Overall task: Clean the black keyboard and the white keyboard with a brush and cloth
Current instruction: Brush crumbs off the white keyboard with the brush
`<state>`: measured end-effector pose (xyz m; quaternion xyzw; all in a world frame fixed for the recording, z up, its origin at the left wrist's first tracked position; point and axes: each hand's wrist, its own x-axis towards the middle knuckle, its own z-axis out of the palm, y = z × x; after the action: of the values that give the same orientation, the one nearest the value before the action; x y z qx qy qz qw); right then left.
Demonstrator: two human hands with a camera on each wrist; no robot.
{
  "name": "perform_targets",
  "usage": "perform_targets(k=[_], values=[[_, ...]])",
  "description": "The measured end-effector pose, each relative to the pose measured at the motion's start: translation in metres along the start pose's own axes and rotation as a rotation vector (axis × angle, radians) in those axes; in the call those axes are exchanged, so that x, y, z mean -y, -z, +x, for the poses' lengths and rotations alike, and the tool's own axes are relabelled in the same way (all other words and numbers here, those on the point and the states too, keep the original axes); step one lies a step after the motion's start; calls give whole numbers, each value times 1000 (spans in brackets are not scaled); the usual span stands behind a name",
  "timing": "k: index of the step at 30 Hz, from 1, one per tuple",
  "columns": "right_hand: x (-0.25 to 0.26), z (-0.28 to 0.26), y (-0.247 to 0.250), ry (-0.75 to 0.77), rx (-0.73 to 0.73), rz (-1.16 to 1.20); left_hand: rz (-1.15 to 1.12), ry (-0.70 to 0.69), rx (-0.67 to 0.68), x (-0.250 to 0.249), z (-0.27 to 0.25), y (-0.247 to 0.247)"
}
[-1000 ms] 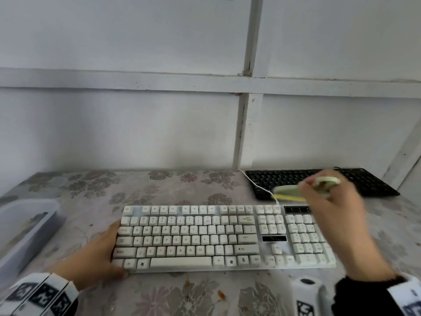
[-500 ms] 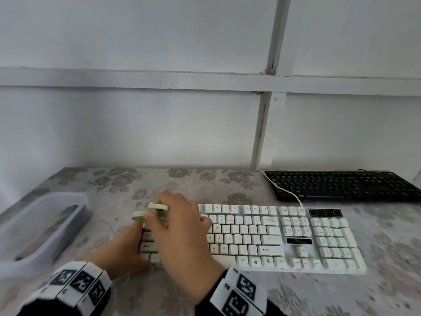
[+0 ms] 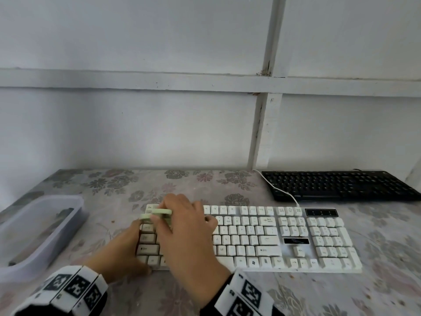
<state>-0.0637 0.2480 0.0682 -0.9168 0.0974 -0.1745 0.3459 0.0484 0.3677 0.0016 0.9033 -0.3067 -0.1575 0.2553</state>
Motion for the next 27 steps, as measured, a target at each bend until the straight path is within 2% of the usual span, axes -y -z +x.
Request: perform_targets(k=[4, 7, 11, 15, 18, 22, 27], values=[[-13, 1, 14, -50, -34, 2, 41, -28, -15, -8, -2, 3], [-13, -1, 22, -15, -71, 37, 45, -17, -5, -9, -3, 4], [-15, -8, 21, -31, 6, 113, 26, -16, 3, -9, -3, 3], [-32, -11, 39, -125, -85, 16, -2, -38, 22, -6, -3, 4], [-40, -16, 50, -96, -173, 48, -6, -45, 21, -5, -3, 3], [-50, -27, 50, -76, -194, 166, -15, -48, 28, -3, -2, 3], [-70, -37, 59, -163, -249, 92, -10, -77, 19, -4, -2, 2]])
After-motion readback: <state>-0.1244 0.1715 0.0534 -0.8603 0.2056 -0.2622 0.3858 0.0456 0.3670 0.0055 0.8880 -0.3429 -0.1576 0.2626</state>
